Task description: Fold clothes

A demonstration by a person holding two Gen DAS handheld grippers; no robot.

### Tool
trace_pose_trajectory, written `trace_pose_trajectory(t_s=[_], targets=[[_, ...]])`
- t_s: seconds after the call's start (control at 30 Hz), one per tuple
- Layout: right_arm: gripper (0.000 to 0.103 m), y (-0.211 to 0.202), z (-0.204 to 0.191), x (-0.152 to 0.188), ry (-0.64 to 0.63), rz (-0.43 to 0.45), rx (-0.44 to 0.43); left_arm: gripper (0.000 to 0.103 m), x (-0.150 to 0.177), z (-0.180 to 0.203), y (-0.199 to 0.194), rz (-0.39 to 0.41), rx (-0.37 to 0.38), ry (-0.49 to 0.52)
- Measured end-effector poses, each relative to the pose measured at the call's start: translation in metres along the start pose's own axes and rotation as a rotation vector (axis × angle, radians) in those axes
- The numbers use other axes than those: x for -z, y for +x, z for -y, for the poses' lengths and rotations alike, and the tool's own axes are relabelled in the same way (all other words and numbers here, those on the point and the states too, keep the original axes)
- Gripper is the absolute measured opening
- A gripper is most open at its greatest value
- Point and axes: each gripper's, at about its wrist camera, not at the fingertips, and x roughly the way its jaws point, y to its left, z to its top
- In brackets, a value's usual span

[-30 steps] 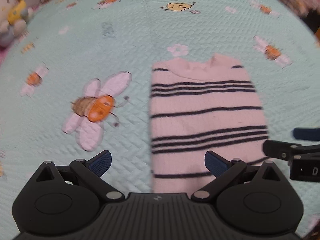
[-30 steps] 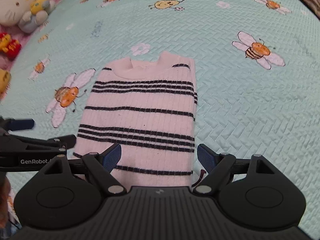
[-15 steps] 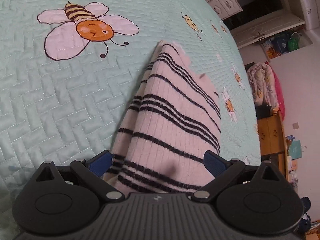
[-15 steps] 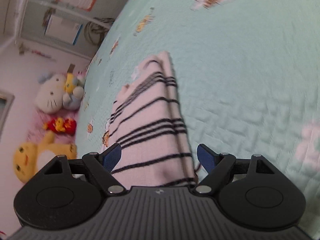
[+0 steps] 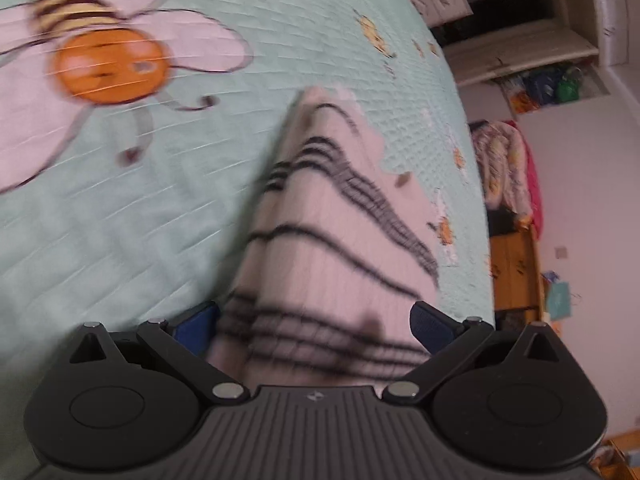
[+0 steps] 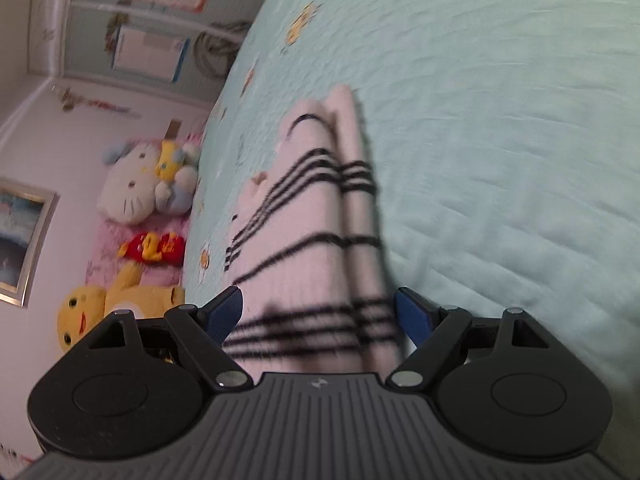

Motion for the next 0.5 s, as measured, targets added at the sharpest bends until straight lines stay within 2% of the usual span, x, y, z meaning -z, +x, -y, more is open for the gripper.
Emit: trace_pose_trajectory(t_s=[0.17, 0.23, 0.27, 0.3, 0.33, 0.37, 0.4, 0.5], targets=[[0.083, 0.024, -0.005, -0.02, -0.01, 0.023, -0.059, 0.103, -0.024, 0.001, 0.037, -0.074, 0.136, -0.062], [0.082, 0.031, -0.009, -0.022, -0.063, 0.006, -0.086, 0.101, -0.025, 0.001, 0.041, -0.072, 0.154, -0.097], [0.076, 0.033, -0.01, -0.021, -0.074, -0.005, -0.077, 0.097, -0.021, 0.002, 0.039, -0.065, 0.144, -0.097], [0.055, 0.034, -0.011, -0.02, -0.08, -0.016, -0.065, 0.078, -0.018, 0.003, 0.038, -0.059, 0.133, -0.096], [0.041, 0.036, -0.011, -0.017, -0.069, -0.021, -0.045, 0.051, -0.013, 0.003, 0.034, -0.049, 0.107, -0.088], [0.037, 0.033, -0.014, -0.012, -0.075, -0.001, -0.034, 0.042, -0.007, 0.003, 0.029, -0.033, 0.089, -0.079], [0.035, 0.03, -0.017, -0.007, -0.084, 0.024, -0.025, 0.038, -0.001, 0.001, 0.023, -0.012, 0.108, -0.081], [0.032, 0.02, -0.057, 0.016, -0.234, 0.095, 0.027, 0.033, 0.016, 0.001, -0.005, 0.049, 0.158, -0.076]])
